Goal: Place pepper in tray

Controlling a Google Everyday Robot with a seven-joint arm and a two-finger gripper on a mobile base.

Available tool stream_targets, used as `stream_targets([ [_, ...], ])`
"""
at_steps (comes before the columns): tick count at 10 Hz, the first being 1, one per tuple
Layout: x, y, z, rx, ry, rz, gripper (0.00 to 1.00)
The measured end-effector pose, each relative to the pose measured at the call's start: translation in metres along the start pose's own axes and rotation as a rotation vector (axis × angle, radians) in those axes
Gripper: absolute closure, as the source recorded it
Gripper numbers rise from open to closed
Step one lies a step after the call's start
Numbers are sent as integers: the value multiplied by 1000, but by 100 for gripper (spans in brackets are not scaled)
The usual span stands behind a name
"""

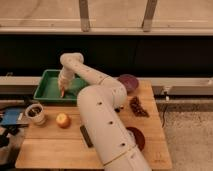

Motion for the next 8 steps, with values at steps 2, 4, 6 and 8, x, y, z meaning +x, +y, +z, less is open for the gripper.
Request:
stream_targets([
  [2, -1, -5, -25, -23, -68, 25, 100],
  [4, -3, -7, -54, -26, -130, 34, 100],
  [6, -5, -12, -94, -12, -208, 44, 100],
  [8, -9, -14, -127, 3, -275, 45, 100],
])
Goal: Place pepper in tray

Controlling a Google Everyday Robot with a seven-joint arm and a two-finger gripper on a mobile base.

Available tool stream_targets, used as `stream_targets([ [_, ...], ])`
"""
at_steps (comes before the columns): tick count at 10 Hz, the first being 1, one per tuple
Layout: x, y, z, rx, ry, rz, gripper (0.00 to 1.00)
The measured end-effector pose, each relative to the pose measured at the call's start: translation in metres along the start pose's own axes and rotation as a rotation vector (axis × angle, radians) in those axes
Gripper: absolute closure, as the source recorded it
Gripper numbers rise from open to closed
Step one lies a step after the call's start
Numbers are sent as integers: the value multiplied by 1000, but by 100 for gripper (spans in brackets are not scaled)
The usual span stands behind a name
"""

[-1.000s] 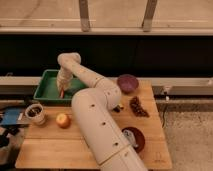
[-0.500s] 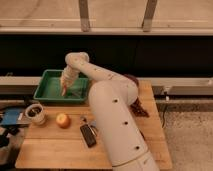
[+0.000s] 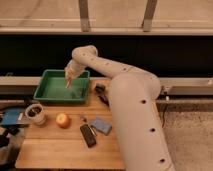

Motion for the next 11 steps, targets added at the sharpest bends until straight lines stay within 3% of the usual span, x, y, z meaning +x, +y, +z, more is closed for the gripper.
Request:
stream_targets([
  [1, -10, -2, -20, 9, -47, 0, 100],
  [4, -30, -3, -48, 21, -129, -9, 100],
  [11, -32, -1, -45, 21, -142, -14, 100],
])
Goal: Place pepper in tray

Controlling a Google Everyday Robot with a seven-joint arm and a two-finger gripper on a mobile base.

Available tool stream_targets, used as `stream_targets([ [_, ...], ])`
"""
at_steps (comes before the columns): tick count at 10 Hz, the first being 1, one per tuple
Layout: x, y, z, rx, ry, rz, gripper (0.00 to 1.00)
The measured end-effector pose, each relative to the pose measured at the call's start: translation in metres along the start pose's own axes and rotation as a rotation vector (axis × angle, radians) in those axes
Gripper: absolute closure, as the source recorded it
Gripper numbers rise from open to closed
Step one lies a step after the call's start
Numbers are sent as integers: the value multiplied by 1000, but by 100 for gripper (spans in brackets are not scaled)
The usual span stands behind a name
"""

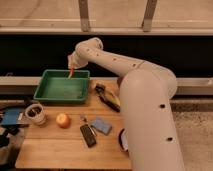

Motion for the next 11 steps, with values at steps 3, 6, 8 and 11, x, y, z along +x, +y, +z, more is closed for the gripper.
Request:
stream_targets([
  [3, 12, 0, 20, -23, 32, 14, 100],
  [6, 27, 0, 48, -46, 86, 36, 100],
  [8, 42, 5, 76, -67, 152, 39, 100],
  [11, 68, 16, 114, -100, 258, 41, 100],
])
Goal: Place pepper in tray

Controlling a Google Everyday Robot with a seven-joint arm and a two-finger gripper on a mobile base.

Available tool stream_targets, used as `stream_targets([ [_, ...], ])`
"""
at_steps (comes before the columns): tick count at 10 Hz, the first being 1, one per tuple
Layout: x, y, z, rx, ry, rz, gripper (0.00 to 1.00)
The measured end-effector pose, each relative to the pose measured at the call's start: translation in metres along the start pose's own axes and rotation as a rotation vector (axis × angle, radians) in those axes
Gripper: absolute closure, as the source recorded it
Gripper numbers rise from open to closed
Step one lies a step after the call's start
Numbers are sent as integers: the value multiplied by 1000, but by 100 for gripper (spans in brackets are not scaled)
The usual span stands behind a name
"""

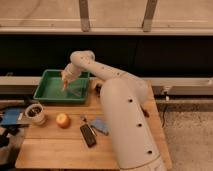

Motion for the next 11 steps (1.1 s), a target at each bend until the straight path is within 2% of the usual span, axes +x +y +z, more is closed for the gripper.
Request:
stream_targets([
  [2, 7, 0, 13, -11, 45, 10, 99],
  [3, 12, -3, 19, -12, 69, 16, 93],
  [4, 16, -4, 26, -13, 88, 21, 86],
  [6, 21, -3, 33, -16, 115, 27, 63],
  [10, 23, -1, 34, -17, 128, 28, 24],
  [11, 23, -1, 33, -18, 129, 29, 21],
])
